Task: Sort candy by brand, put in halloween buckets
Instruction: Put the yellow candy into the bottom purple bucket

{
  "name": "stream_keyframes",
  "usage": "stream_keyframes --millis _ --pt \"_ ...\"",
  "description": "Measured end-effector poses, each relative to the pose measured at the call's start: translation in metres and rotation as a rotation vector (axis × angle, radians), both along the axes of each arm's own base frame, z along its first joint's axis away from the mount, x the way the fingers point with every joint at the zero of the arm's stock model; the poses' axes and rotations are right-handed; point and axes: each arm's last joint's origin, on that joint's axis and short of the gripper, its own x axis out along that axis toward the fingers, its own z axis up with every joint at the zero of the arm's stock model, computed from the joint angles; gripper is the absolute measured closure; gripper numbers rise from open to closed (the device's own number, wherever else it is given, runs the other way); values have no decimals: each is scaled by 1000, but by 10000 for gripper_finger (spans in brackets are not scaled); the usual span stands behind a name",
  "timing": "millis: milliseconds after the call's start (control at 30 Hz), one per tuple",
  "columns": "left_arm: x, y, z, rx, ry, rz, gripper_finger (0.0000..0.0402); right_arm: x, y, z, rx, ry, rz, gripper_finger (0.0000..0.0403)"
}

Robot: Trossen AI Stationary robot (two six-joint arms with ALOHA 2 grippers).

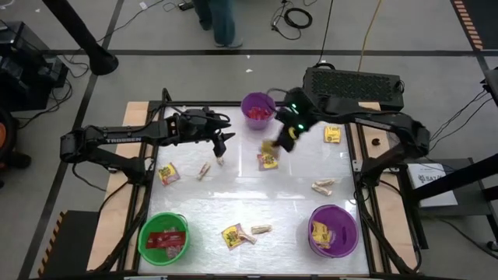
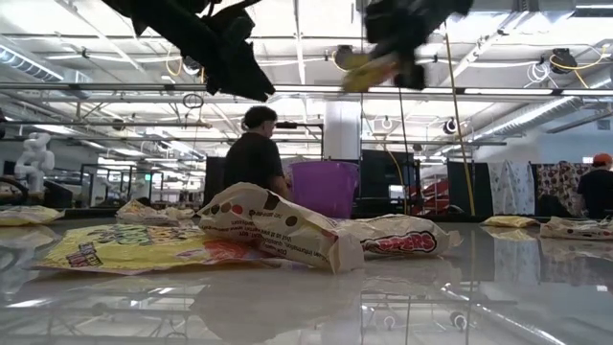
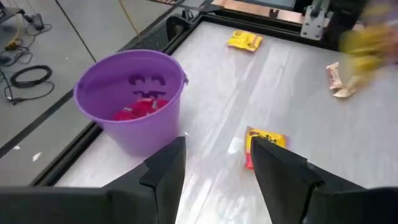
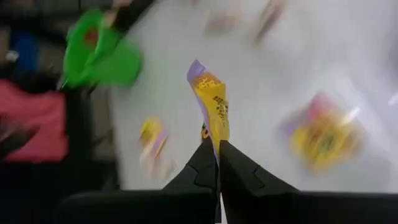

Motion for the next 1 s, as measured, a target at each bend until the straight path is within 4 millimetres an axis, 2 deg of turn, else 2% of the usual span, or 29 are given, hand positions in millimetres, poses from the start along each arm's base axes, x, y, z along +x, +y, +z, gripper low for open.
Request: stream_keyframes --millis 233,367,500,633,733,867,1000 --pt "3 14 -6 39 26 34 212 -53 68 20 212 303 16 403" --pt "12 24 -10 49 -27 46 212 -69 107 32 296 369 -4 403" --pt "22 29 -11 51 -108 9 213 -81 142 34 279 457 -38 403" --pt "29 31 -12 61 -157 -8 213 -91 174 29 283 539 -11 402" --pt "31 32 -13 65 -168 -10 213 -99 192 16 291 635 -15 402" --pt "32 32 -12 70 -181 -9 213 -107 208 -3 291 736 -47 402" --pt "32 32 -10 78 -201 -9 213 -106 216 -20 341 760 -80 402"
